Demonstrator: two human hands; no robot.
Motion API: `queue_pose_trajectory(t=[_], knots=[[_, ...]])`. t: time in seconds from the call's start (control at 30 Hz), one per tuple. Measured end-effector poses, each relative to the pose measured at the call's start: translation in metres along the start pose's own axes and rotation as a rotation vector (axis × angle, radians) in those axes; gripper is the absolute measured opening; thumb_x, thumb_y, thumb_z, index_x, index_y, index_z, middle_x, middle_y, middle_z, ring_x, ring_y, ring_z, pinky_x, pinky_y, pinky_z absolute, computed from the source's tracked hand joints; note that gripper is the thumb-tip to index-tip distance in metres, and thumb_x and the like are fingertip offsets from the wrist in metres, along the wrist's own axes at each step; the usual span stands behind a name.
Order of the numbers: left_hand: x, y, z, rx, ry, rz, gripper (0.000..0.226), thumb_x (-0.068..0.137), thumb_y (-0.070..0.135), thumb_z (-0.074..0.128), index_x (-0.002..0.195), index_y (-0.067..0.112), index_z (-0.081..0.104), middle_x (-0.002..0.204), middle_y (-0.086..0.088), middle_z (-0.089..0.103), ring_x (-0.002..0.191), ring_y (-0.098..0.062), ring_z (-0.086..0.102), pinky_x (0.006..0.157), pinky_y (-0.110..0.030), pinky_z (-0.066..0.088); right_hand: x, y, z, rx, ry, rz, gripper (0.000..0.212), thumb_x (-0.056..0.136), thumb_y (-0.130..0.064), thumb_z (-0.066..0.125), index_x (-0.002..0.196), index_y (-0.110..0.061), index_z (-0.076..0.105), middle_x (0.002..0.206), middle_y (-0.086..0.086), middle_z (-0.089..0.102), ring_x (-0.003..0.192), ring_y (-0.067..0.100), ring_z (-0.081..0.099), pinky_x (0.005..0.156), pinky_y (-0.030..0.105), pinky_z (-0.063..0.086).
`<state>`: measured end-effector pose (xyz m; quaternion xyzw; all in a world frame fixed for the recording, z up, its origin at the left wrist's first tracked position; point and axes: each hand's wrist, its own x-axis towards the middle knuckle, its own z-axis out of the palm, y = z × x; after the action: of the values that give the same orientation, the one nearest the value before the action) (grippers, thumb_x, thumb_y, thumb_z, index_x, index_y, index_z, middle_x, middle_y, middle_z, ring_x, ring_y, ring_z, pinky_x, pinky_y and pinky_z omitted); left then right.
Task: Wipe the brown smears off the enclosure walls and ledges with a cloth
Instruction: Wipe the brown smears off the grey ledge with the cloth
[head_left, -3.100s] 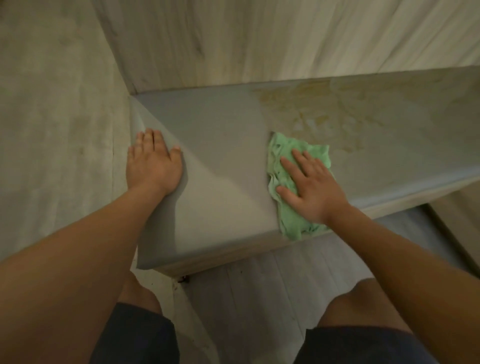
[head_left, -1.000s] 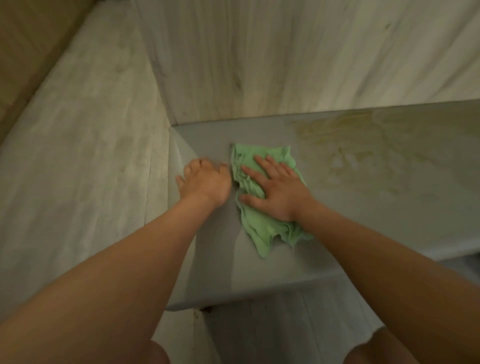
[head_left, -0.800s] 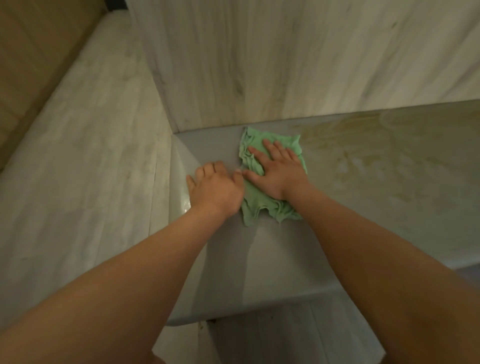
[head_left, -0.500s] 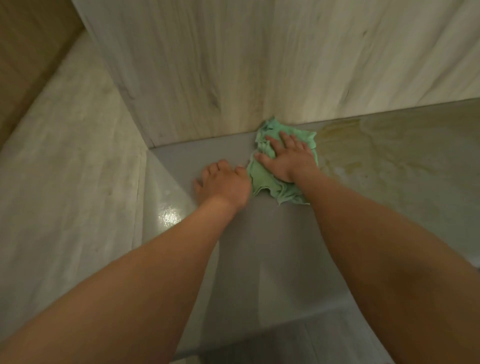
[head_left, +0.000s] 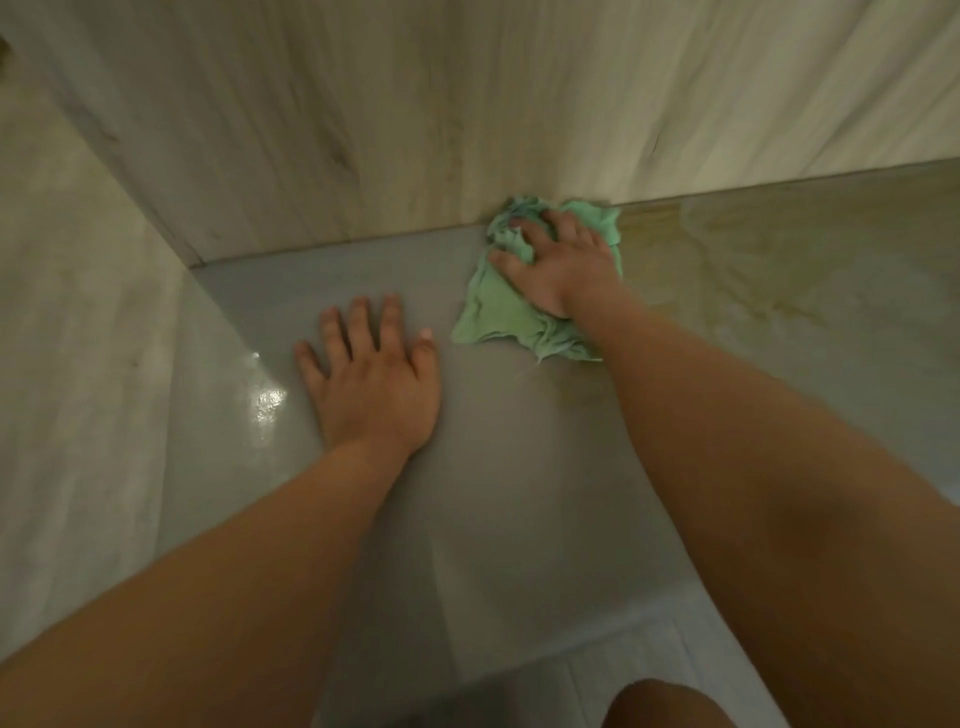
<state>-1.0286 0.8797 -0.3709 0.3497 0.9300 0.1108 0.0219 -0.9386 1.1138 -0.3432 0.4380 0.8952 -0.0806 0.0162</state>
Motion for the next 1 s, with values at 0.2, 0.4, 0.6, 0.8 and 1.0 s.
queue_pose_trajectory(t=[0.2, 0.4, 0.6, 0.8, 1.0], knots=[[0.001, 0.002, 0.005, 0.038, 0.007, -0.009, 0.067, 0.103, 0.059, 0.015, 0.165, 0.033, 0.012, 0.172, -0.001, 0.012, 0.159, -0.030, 0.003, 0.124, -0.062, 0.002, 0.001, 0.075, -0.009, 0.006, -0.026, 0.280, 0.098, 0.084, -0.091, 0.011, 0.165, -0.037, 0.008, 0.174, 0.007, 0.001, 0.160, 0.030, 0.000, 0.128, 0.052, 0.001], [0.003, 0.002, 0.004, 0.034, -0.003, -0.007, 0.067, 0.102, 0.058, 0.013, 0.164, 0.032, 0.012, 0.172, -0.001, 0.011, 0.159, -0.030, 0.003, 0.123, -0.063, 0.000, -0.031, 0.038, 0.001, -0.035, -0.042, 0.168, 0.092, 0.089, -0.088, 0.012, 0.165, -0.036, 0.006, 0.174, 0.008, -0.002, 0.160, 0.033, -0.003, 0.127, 0.052, 0.000], [-0.001, 0.002, 0.000, 0.023, -0.017, 0.002, 0.065, 0.103, 0.055, 0.013, 0.164, 0.032, 0.015, 0.172, -0.002, 0.012, 0.159, -0.031, 0.004, 0.123, -0.064, 0.001, -0.135, -0.020, 0.021, -0.041, -0.062, -0.178, 0.086, 0.088, -0.088, 0.023, 0.162, -0.047, 0.009, 0.174, 0.001, 0.001, 0.160, 0.025, -0.002, 0.128, 0.046, 0.000], [-0.002, 0.001, 0.001, 0.037, -0.021, 0.004, 0.065, 0.103, 0.053, 0.013, 0.164, 0.032, 0.015, 0.172, -0.003, 0.012, 0.159, -0.032, 0.004, 0.123, -0.064, 0.001, -0.144, 0.038, 0.016, -0.052, -0.013, -0.107, 0.087, 0.083, -0.091, 0.015, 0.161, -0.051, 0.014, 0.174, -0.004, 0.008, 0.160, 0.020, 0.003, 0.129, 0.042, 0.001], [0.002, -0.002, 0.004, 0.027, -0.023, 0.003, 0.072, 0.097, 0.060, 0.017, 0.163, 0.031, 0.017, 0.172, -0.004, 0.014, 0.158, -0.032, 0.005, 0.123, -0.063, 0.001, -0.106, 0.053, 0.011, -0.030, -0.002, 0.242, 0.087, 0.090, -0.085, 0.017, 0.164, -0.040, 0.010, 0.174, 0.009, 0.003, 0.160, 0.031, 0.001, 0.128, 0.049, 0.001]])
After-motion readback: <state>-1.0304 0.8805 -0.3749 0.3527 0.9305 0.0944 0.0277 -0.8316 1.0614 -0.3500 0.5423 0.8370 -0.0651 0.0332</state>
